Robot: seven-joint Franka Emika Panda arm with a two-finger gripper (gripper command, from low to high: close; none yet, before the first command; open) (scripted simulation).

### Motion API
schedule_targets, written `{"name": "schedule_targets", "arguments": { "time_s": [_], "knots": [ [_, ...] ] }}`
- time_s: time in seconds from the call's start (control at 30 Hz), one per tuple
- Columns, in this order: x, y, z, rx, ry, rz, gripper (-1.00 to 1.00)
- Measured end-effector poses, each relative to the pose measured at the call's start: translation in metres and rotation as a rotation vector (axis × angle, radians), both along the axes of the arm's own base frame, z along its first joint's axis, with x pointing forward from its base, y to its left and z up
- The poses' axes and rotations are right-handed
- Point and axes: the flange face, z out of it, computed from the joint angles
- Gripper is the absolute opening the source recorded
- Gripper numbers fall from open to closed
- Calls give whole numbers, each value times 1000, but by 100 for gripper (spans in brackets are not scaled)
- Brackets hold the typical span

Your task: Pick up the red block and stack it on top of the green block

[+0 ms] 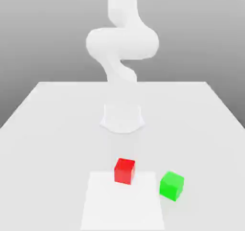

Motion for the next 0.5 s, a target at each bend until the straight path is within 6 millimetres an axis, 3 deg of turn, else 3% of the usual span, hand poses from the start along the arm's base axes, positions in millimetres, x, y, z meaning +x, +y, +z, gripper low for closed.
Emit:
{"name": "schedule_targets", "arguments": {
  "time_s": [0.13,0.27,0.4,0.5],
  "knots": [
    [33,-1,-99,40,149,-39,0],
    [41,2,-199,67,297,-82,0],
    [25,5,-300,81,454,-132,0],
    [-6,7,-377,82,585,-179,0]
  ]
}}
